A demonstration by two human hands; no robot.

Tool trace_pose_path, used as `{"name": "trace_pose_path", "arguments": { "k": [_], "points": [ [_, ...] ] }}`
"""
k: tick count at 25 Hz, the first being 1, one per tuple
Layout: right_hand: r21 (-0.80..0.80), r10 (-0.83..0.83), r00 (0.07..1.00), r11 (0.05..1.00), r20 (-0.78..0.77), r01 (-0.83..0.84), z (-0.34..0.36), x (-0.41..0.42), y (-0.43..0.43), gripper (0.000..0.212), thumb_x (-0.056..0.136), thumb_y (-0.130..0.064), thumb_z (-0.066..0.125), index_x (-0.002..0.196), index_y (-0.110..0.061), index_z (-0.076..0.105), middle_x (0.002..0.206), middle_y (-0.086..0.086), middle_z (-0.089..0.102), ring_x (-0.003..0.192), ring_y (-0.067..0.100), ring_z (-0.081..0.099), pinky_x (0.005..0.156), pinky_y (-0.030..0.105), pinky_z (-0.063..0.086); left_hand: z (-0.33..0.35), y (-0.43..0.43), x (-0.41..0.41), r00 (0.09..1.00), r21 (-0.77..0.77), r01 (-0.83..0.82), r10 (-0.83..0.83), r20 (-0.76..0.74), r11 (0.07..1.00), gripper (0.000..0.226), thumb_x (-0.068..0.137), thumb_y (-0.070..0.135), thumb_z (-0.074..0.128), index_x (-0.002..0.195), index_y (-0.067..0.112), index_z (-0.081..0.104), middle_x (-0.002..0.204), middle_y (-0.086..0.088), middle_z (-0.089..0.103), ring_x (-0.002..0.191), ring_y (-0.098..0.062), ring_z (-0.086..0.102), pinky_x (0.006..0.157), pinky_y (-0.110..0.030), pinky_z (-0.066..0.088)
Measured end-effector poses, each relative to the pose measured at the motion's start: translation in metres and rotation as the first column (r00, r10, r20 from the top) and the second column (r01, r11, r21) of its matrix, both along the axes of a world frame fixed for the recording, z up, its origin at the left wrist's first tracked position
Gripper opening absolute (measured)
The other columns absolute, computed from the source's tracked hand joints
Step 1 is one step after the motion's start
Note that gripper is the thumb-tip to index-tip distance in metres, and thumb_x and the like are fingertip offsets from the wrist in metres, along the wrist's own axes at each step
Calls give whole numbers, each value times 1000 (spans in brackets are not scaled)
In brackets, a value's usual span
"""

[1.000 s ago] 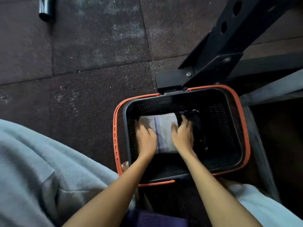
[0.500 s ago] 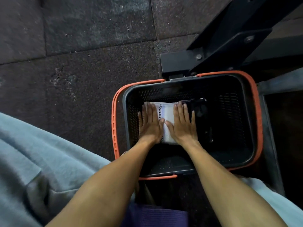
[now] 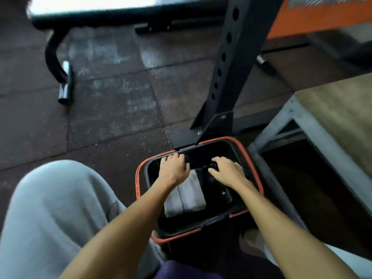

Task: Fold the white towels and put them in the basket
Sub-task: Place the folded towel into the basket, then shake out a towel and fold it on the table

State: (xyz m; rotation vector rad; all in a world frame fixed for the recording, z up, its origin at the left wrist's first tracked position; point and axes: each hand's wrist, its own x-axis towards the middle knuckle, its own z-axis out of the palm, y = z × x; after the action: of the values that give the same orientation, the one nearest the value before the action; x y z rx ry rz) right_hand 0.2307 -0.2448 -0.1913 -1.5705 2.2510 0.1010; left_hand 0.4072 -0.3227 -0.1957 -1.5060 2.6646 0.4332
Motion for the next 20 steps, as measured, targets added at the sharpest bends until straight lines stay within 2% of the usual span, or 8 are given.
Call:
{"name": "trace_pose_path", "arguments": {
  "k": [5, 8, 10, 11, 13, 15, 20],
  "points": [
    [-263, -204, 978, 946, -35, 188, 152, -48, 47, 46, 87, -53, 48, 125, -27, 52, 124, -3, 59, 113, 21, 57, 85, 34, 44, 150, 14, -53, 971, -274, 171, -209, -115, 946, 35, 92, 39, 40, 108, 14, 58, 115, -8, 61, 109, -31, 57, 89, -39, 40],
    [-352, -293, 956, 896, -11, 271, 215, -65, 93, 37, 85, -52, 51, 112, -28, 57, 105, -6, 64, 100, 22, 61, 79, 34, 49, 215, 46, -82, 936, -341, 247, -314, -157, 907, 36, 92, 39, 40, 110, 14, 58, 115, -7, 61, 108, -31, 58, 87, -39, 41],
    [-375, -355, 935, 866, 2, 330, 247, -74, 134, 24, 84, -50, 50, 92, -29, 58, 87, -10, 59, 90, 20, 60, 74, 33, 48, 245, 79, -103, 902, -362, 329, -403, -153, 872, 37, 93, 40, 39, 110, 13, 58, 114, -7, 61, 107, -31, 58, 86, -39, 42],
    [-396, -380, 925, 848, 9, 352, 259, -80, 154, 24, 84, -48, 50, 87, -25, 59, 84, -9, 59, 87, 20, 60, 74, 33, 48, 257, 96, -115, 879, -367, 380, -455, -142, 849, 37, 93, 40, 38, 110, 13, 57, 114, -7, 61, 106, -31, 59, 85, -40, 43],
    [-436, -427, 904, 811, 15, 391, 273, -89, 199, 34, 85, -47, 53, 99, -17, 62, 95, 0, 66, 89, 23, 61, 79, 36, 50, 271, 130, -139, 829, -357, 482, -548, -110, 800, 38, 93, 40, 37, 112, 14, 56, 115, -6, 61, 105, -29, 59, 85, -40, 43],
    [-452, -491, 871, 780, -15, 432, 277, -93, 242, 36, 87, -48, 54, 107, -19, 61, 105, 0, 66, 95, 23, 61, 76, 33, 46, 278, 158, -162, 782, -348, 556, -617, -87, 755, 38, 93, 39, 38, 117, 13, 55, 118, -5, 60, 106, -29, 59, 86, -39, 45],
    [-405, -740, 670, 628, -50, 664, 267, -101, 368, 34, 87, -51, 48, 109, -29, 60, 115, -2, 64, 104, 23, 60, 77, 32, 45, 279, 250, -228, 619, -270, 757, -786, 4, 595, 43, 93, 39, 41, 125, 13, 54, 124, -10, 58, 110, -31, 57, 87, -40, 44]
  ]
}}
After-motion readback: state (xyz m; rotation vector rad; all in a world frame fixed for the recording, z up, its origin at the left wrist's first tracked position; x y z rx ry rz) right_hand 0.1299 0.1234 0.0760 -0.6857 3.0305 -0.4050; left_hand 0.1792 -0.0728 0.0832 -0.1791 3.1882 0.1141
